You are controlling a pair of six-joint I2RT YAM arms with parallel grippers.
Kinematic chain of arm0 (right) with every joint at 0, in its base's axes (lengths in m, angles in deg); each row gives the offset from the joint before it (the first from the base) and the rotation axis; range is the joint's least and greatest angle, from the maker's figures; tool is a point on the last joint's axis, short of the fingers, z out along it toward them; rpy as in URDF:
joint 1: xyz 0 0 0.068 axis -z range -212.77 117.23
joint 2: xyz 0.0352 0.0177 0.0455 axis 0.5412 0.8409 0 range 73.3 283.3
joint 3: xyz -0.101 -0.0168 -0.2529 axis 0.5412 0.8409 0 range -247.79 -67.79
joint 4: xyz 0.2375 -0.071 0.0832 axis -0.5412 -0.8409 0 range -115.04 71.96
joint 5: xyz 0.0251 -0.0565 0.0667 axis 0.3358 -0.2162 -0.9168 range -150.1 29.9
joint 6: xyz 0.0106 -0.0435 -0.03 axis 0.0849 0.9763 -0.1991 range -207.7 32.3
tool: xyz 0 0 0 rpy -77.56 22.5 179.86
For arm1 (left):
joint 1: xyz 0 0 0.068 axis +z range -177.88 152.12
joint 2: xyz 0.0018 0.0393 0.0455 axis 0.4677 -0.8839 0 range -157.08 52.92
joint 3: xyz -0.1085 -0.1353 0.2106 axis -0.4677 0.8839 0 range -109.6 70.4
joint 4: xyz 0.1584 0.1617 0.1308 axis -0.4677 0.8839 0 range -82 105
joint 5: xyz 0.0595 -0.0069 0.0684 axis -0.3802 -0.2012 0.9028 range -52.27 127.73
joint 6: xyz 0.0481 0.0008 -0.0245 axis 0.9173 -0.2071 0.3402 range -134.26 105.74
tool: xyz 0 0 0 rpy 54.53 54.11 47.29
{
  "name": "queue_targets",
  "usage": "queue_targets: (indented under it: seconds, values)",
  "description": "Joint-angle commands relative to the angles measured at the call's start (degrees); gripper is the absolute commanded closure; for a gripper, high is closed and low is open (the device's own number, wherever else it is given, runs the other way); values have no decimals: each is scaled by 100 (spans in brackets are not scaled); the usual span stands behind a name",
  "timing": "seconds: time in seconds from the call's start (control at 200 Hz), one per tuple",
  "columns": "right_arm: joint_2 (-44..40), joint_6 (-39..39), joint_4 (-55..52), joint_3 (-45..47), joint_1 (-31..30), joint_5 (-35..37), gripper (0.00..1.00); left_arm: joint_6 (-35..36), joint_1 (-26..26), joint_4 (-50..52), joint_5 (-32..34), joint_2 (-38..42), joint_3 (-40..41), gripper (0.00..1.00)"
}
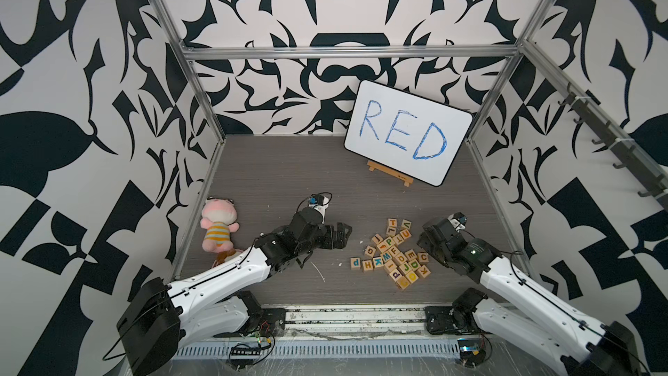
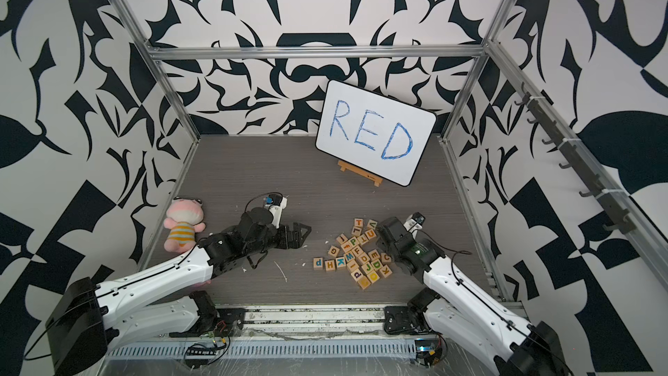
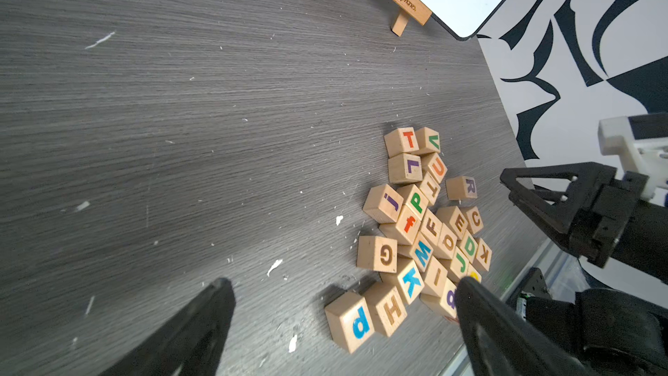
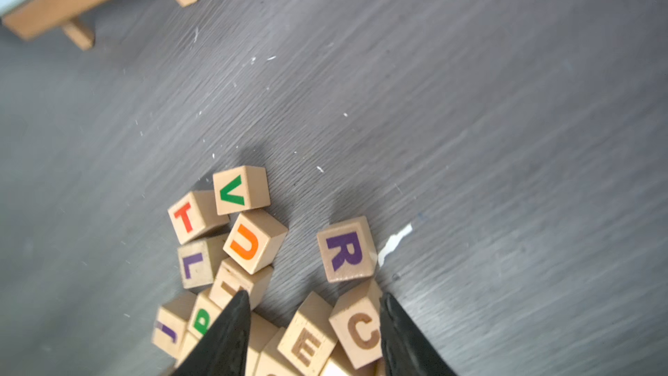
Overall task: Assemble the uppercase word "red" with letter blocks
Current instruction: Pick up the letter block from the center of the board.
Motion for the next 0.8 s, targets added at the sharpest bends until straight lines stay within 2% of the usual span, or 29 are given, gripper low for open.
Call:
queue_targets:
  seconds: [0.0, 0.25, 0.505, 0.53, 0.795]
  values:
    - [-95, -1179, -105, 74, 18, 25, 43, -57, -6, 2, 145, -10, -91, 0]
    - [230, -1530, 743, 448, 231, -540, 36, -71, -5, -18, 130, -81, -88, 0]
    - [516, -1367, 1098, 614, 596, -661, 33, -67, -6, -133, 114, -56, -16, 0]
    - [545, -1324, 1153, 633, 645, -886, 33, -56, -6, -154, 105, -62, -8, 0]
    - [983, -1054, 1681, 720, 1093, -1157, 33, 338, -6, 103, 140, -167, -246, 1]
